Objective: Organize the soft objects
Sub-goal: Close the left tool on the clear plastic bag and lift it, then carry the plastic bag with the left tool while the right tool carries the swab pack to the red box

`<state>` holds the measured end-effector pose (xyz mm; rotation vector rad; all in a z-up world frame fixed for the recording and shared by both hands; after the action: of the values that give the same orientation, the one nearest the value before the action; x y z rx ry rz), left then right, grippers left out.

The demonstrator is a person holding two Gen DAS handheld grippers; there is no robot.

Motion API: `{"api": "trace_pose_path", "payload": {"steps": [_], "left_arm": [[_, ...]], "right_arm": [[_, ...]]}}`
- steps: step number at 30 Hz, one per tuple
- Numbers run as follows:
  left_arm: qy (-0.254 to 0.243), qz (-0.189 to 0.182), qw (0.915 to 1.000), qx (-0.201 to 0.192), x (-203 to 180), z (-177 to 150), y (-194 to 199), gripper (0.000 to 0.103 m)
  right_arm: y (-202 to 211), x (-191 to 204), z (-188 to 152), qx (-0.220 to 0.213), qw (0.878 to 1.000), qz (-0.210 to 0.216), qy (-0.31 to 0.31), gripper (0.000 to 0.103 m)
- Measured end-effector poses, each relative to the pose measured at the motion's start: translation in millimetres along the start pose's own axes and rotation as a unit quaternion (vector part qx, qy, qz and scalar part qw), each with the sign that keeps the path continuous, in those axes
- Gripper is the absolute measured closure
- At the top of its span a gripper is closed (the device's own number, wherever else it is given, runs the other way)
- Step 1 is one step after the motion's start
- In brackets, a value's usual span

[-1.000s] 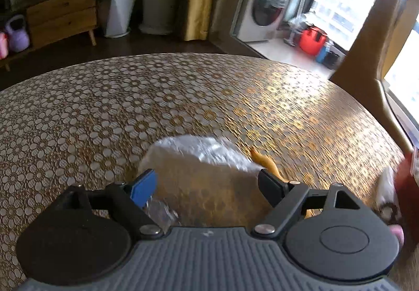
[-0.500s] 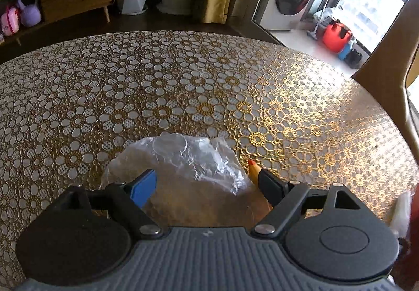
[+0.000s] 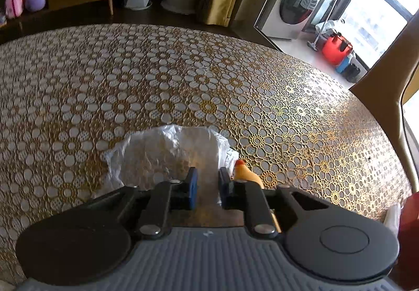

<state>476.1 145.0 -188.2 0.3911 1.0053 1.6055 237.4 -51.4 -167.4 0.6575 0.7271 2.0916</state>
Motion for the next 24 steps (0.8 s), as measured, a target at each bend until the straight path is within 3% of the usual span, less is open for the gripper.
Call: {"api": "trace_pose_path", "payload": {"steps": [4, 11, 24], "left_arm": [[0.016, -0.014, 0.9998, -0.005, 10, -4, 6, 0.097], [0.0, -0.02, 0.9997, -0.016, 17, -9, 27, 0.099], [-0.04, -0.043, 0.9971, -0.048, 3, -29, 120, 0.099]], "right_arm": [[1, -1, 0, 0.0, 1.0, -0.003, -0.001, 0.059], [9, -1, 1, -0.012, 1.0, -0.015, 0.007, 0.06], [83, -11, 9, -0.047, 0.998, -0.021, 0.019, 0.06]]}}
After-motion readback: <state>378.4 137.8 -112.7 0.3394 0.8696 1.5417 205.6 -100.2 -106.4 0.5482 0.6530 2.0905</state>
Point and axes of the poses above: each gripper's, at about its wrist camera, not at the fingertips, and y roughly against the way its jaws point, x to its left, z to its top, the point moved 7 cm from there along -y, roughly the way its jaws point, and after that the axes turned 3 degrees about -x, right-handed, at the moved point
